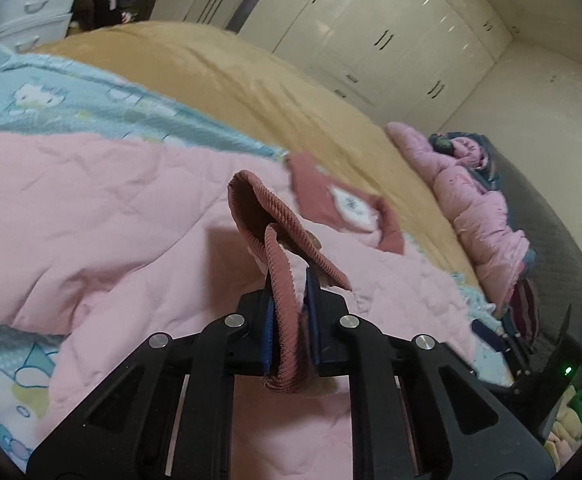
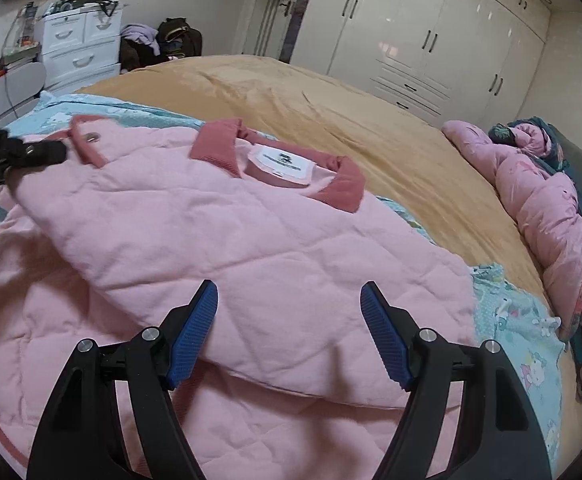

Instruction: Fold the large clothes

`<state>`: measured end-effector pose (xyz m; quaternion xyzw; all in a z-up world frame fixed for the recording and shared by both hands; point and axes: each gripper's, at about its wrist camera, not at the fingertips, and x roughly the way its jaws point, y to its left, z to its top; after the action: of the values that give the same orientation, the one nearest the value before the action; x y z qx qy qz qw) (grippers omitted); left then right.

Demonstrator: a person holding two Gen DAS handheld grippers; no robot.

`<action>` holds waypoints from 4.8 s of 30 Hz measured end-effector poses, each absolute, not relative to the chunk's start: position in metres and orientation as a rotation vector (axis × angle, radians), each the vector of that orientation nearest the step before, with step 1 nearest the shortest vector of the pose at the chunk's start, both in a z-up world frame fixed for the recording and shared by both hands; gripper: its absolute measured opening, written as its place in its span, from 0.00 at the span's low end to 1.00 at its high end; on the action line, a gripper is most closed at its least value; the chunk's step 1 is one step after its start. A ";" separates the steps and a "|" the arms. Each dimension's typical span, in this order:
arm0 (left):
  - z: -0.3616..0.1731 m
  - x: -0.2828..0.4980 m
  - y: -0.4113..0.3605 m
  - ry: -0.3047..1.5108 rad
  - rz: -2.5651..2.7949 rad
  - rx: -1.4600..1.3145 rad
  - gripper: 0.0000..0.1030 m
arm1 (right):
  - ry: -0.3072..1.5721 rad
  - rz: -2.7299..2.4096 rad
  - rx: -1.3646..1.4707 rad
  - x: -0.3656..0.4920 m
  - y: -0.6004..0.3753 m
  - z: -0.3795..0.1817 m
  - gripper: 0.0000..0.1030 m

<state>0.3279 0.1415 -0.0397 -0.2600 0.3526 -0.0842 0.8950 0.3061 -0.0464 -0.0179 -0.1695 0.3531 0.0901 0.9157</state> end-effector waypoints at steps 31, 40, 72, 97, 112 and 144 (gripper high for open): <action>-0.048 0.319 0.129 0.831 -0.096 -0.397 0.54 | 0.922 0.185 0.131 0.341 -0.133 -0.047 0.94; -0.014 0.290 0.139 0.784 0.051 -0.347 0.91 | 0.833 0.295 0.128 0.308 -0.106 -0.007 0.96; 0.003 0.209 0.333 0.672 0.581 -0.608 0.91 | 0.757 0.701 -0.049 0.289 0.126 0.043 0.96; -0.071 0.185 0.427 0.709 0.716 -0.923 0.91 | 0.876 0.826 -0.090 0.288 0.201 0.001 0.96; -0.051 0.179 0.445 0.460 0.761 -0.831 0.23 | 0.879 0.764 -0.030 0.282 0.142 0.005 0.96; 0.146 0.175 0.268 0.161 0.373 -0.428 0.13 | 0.806 0.518 0.302 0.243 -0.073 0.034 0.96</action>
<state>0.1753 0.2683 0.1463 -0.2111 0.0795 0.1839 0.9567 0.2428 -0.0727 0.0337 0.1448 0.3861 0.2481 0.8766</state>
